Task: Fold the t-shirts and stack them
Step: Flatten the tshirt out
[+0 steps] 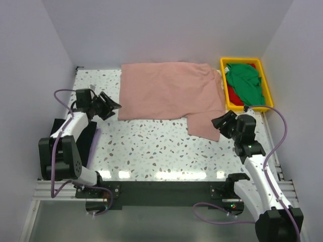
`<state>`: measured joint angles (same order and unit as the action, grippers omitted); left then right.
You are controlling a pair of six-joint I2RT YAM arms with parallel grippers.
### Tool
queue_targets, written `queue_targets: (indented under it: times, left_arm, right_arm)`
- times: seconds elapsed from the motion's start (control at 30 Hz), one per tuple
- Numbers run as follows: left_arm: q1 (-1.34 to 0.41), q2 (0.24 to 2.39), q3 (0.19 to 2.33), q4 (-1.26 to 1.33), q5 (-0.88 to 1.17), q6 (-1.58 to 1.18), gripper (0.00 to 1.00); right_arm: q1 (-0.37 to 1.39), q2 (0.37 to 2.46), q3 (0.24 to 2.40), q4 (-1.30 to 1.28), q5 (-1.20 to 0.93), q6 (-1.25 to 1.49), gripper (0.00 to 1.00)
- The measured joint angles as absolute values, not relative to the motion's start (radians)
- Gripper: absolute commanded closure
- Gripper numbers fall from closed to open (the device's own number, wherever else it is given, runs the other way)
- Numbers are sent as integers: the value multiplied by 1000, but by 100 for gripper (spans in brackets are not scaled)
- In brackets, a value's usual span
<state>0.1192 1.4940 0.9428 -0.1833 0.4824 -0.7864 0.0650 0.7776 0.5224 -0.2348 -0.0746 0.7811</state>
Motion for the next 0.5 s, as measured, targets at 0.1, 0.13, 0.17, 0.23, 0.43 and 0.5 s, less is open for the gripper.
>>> queue_targets:
  times: [0.1, 0.13, 0.17, 0.23, 0.43, 0.5]
  left_arm:
    - [115, 1439, 868, -220, 410, -765, 38]
    - [114, 1414, 847, -221, 382, -762, 38]
    - [113, 1392, 832, -224, 356, -762, 39]
    - [100, 1359, 807, -224, 294, -762, 43]
    - [32, 1415, 792, -226, 134, -766, 51]
    - [9, 1478, 807, -227, 98, -768, 51]
  right_arm:
    - [65, 780, 535, -234, -71, 757, 43]
    - [65, 789, 546, -234, -70, 745, 43]
    - [65, 799, 558, -234, -69, 737, 43]
    - [65, 836, 591, -232, -64, 720, 43]
    - [65, 1032, 710, -205, -39, 679, 43]
    - [65, 1087, 739, -205, -17, 664, 43]
